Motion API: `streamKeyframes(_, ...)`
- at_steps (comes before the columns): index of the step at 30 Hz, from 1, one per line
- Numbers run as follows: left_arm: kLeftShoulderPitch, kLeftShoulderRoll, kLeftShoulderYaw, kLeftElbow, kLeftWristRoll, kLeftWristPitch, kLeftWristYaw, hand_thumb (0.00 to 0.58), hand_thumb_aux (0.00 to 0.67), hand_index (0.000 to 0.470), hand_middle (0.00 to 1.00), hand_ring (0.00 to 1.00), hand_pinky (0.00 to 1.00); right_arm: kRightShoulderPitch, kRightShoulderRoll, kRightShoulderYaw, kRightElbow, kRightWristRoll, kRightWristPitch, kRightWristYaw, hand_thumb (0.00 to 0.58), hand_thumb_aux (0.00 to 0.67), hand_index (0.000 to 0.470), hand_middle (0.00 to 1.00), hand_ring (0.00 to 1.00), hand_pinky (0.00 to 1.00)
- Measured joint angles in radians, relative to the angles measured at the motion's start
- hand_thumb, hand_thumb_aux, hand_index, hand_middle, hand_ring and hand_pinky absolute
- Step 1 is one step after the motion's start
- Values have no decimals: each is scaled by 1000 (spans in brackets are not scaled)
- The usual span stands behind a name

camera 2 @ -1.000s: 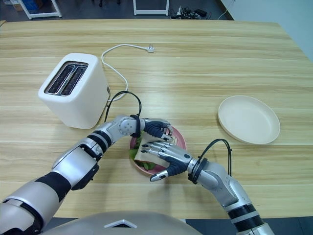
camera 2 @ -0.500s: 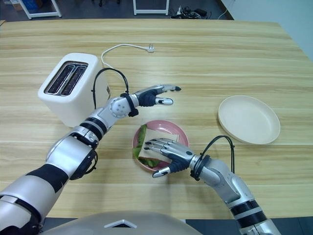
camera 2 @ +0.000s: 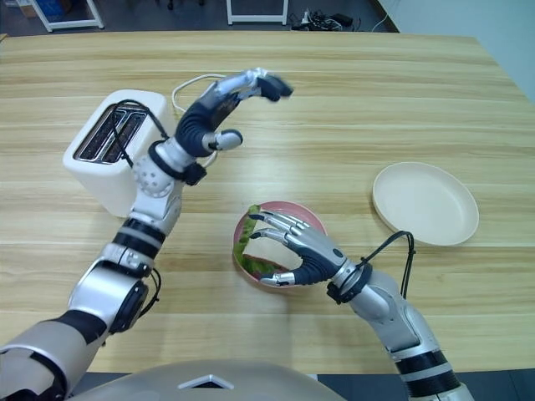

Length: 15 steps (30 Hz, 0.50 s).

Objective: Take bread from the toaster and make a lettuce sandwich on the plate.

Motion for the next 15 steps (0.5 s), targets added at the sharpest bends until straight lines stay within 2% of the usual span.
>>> streamKeyframes(1,66,37,-12,-96,-79,32,-62,580,670,470,1000,1000,1000,6,-1,-8,-32,54,-11,4,579,641,450,298,298,298)
streamKeyframes(2,124,73,-23,-178,-143,61,-115,580,670,470,1000,1000,1000,16,-3,-12,-57,100,-20,9,580,670,470,1000,1000,1000)
streamKeyframes(6,425,307,-79,-509,-375,216,-421,580,670,470,1000,1000,1000,104,-68,9,-151,285,-53,108,580,670,470,1000,1000,1000)
streamKeyframes(9,623,489,-133,-579,-301,220,-663,580,670,470,1000,1000,1000,196,-154,76,-159,309,-88,237,580,670,470,1000,1000,1000)
streamKeyframes(12,670,518,-159,-514,-134,178,-725,580,670,470,1000,1000,1000,239,-207,117,-76,240,-104,328,580,670,470,1000,1000,1000)
streamKeyframes(15,672,486,-172,-403,50,135,-699,580,670,470,1000,1000,1000,242,-214,132,4,149,-84,356,580,670,470,1000,1000,1000)
